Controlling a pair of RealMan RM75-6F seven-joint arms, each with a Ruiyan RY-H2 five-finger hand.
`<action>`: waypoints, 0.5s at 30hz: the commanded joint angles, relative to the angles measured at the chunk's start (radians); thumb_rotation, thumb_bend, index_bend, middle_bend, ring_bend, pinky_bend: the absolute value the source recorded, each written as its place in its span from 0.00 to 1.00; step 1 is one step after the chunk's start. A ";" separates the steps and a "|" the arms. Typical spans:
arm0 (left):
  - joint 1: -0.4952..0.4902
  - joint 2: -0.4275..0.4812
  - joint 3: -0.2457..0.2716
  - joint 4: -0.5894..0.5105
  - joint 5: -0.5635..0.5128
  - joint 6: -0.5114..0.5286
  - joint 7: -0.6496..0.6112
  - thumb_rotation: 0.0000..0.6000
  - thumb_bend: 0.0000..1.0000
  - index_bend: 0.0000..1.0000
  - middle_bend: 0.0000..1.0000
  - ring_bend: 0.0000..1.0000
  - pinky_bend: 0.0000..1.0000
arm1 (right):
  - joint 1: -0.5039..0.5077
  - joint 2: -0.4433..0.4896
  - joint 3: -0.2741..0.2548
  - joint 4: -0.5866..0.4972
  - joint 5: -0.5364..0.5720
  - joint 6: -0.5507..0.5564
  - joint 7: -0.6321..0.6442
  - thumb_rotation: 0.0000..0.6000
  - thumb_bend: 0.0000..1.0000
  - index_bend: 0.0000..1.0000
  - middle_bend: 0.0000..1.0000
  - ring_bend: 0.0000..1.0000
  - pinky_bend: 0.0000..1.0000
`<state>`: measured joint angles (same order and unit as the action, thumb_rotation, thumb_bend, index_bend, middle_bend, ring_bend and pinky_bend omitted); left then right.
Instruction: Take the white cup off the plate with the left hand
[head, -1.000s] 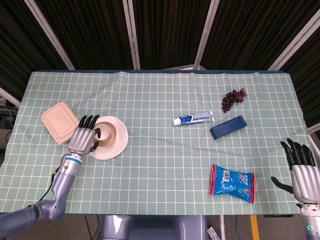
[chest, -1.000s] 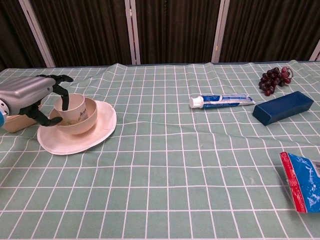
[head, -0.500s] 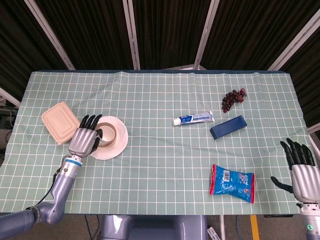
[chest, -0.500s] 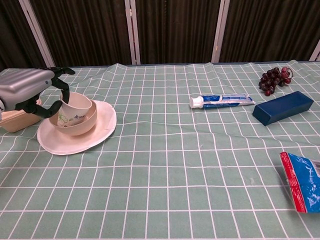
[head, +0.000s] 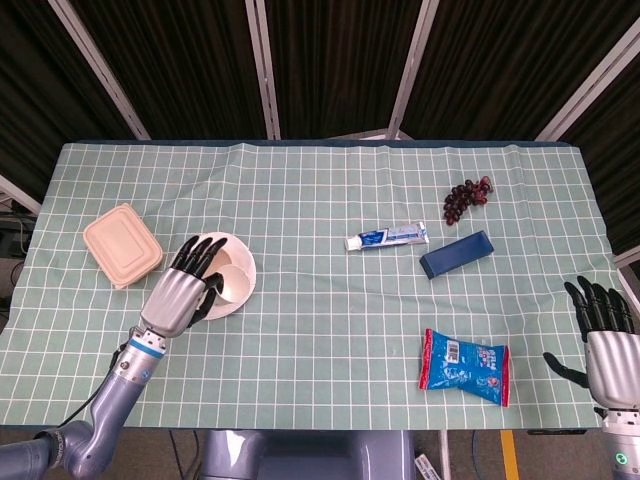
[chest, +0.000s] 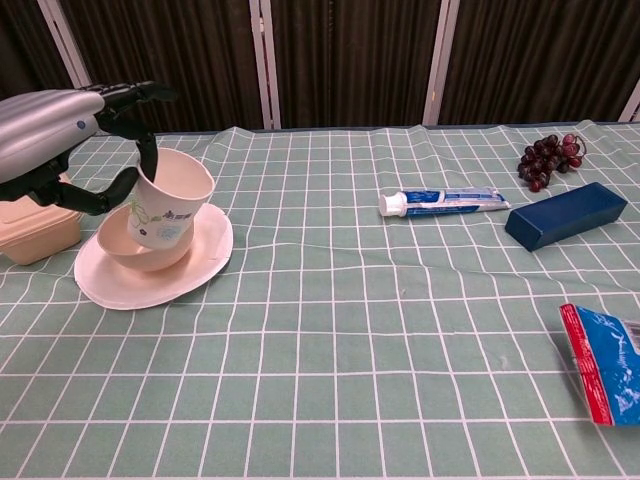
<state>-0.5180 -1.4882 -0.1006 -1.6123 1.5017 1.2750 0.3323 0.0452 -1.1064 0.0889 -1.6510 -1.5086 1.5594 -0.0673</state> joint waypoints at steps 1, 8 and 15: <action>-0.005 -0.046 0.028 0.034 0.039 0.004 -0.030 1.00 0.65 0.57 0.00 0.00 0.00 | -0.003 -0.003 0.005 -0.001 0.007 0.006 -0.008 1.00 0.04 0.03 0.00 0.00 0.00; -0.013 -0.171 0.073 0.150 0.071 -0.028 -0.061 1.00 0.65 0.57 0.00 0.00 0.00 | -0.007 0.002 0.016 -0.002 0.015 0.018 0.010 1.00 0.04 0.03 0.00 0.00 0.00; 0.001 -0.232 0.122 0.255 0.127 -0.006 -0.105 1.00 0.65 0.57 0.00 0.00 0.00 | -0.009 0.007 0.019 -0.002 0.016 0.020 0.027 1.00 0.04 0.03 0.00 0.00 0.00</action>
<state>-0.5222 -1.7075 0.0074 -1.3750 1.6139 1.2619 0.2401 0.0363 -1.1000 0.1080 -1.6528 -1.4922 1.5800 -0.0408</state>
